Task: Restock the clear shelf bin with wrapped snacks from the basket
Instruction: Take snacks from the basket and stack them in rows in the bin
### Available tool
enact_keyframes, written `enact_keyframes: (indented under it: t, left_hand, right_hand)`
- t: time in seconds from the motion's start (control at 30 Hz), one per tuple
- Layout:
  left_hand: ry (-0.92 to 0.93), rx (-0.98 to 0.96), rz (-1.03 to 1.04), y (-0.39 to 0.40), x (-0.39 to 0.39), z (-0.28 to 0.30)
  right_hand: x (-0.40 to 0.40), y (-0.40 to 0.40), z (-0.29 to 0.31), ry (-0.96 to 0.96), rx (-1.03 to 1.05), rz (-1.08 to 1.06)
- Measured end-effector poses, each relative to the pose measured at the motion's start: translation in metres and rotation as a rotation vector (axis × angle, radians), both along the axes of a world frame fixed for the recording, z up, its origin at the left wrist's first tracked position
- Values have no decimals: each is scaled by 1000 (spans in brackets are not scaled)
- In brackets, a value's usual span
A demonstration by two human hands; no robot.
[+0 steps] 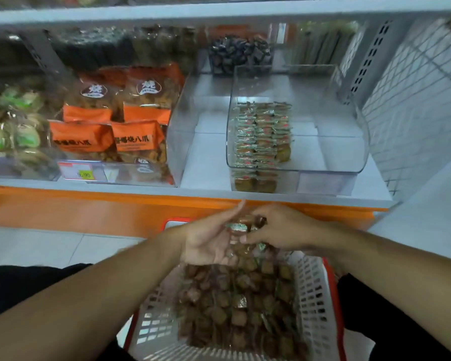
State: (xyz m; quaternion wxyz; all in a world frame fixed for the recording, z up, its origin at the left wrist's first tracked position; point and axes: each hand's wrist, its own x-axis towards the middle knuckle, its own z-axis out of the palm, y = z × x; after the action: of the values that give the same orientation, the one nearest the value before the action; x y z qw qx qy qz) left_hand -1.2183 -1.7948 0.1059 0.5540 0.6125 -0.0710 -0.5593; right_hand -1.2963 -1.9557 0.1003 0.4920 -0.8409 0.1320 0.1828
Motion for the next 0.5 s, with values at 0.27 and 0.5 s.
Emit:
enact_keyframes:
  t: [0.27,0.5]
  left_hand:
    - [17,-346,33,-6,42,72]
    - [-164,-421,169,-28,52,62]
  right_hand:
    - [19,-26,111,-233,138,52]
    - [23,-52,116,-436,2,-197]
